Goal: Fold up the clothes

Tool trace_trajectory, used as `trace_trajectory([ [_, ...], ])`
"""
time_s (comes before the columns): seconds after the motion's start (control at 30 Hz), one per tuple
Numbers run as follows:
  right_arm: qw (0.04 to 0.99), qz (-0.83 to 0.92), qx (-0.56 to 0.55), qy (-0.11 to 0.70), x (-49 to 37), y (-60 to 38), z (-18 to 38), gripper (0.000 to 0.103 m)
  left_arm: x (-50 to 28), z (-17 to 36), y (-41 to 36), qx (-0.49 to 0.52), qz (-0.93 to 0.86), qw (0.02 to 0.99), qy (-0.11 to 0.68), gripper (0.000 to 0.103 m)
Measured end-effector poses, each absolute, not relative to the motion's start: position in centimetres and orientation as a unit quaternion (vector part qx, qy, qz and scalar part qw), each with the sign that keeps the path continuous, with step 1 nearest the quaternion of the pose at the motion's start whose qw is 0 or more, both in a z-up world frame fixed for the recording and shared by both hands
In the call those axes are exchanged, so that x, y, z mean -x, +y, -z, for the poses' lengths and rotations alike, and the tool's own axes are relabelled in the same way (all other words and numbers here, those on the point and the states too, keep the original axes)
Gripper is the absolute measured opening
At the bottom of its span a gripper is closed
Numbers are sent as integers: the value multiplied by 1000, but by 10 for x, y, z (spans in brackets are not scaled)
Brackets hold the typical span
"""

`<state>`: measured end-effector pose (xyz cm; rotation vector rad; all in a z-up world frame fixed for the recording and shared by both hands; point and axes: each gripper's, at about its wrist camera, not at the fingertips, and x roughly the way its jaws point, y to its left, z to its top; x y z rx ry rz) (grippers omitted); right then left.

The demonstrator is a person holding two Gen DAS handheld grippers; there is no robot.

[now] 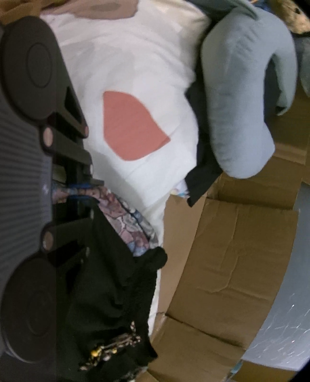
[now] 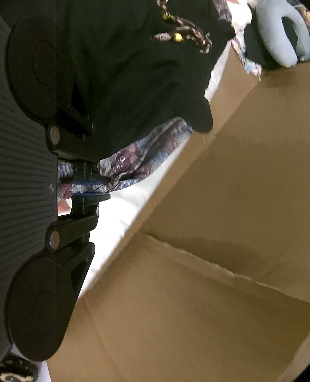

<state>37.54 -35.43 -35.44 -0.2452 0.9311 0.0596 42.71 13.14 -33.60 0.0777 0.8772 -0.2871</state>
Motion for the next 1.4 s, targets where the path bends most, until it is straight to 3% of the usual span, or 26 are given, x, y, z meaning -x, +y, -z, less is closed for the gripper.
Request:
trace_trajectory([
  [0.1, 884, -18, 151, 442, -375, -347, 359, 3, -431, 343, 131, -54, 138, 890, 431, 7],
  [0.2, 879, -15, 163, 448, -378, -341, 365, 6, -435, 351, 132, -35, 135, 882, 450, 14],
  [0.27, 883, -15, 139, 447, -380, -346, 361, 13, -433, 350, 132, -25, 132, 882, 451, 20],
  [0.3, 885, -13, 124, 448, -380, -351, 357, 26, -432, 349, 132, -20, 131, 882, 451, 28],
  [0.37, 892, -8, 89, 444, -376, -362, 346, 38, -425, 345, 132, -24, 132, 883, 449, 45],
  [0.43, 897, -6, 64, 438, -366, -372, 335, 40, -418, 341, 132, -28, 133, 884, 447, 54],
  [0.8, 884, 11, -35, 466, -303, -414, 308, 40, -353, 308, 177, 27, 103, 891, 441, 54],
  [1.33, 877, 59, -83, 470, -208, -424, 329, 40, -260, 293, 216, 43, 58, 897, 437, 51],
  [1.4, 877, 58, -74, 471, -204, -420, 329, 40, -255, 299, 215, 41, 60, 893, 443, 47],
])
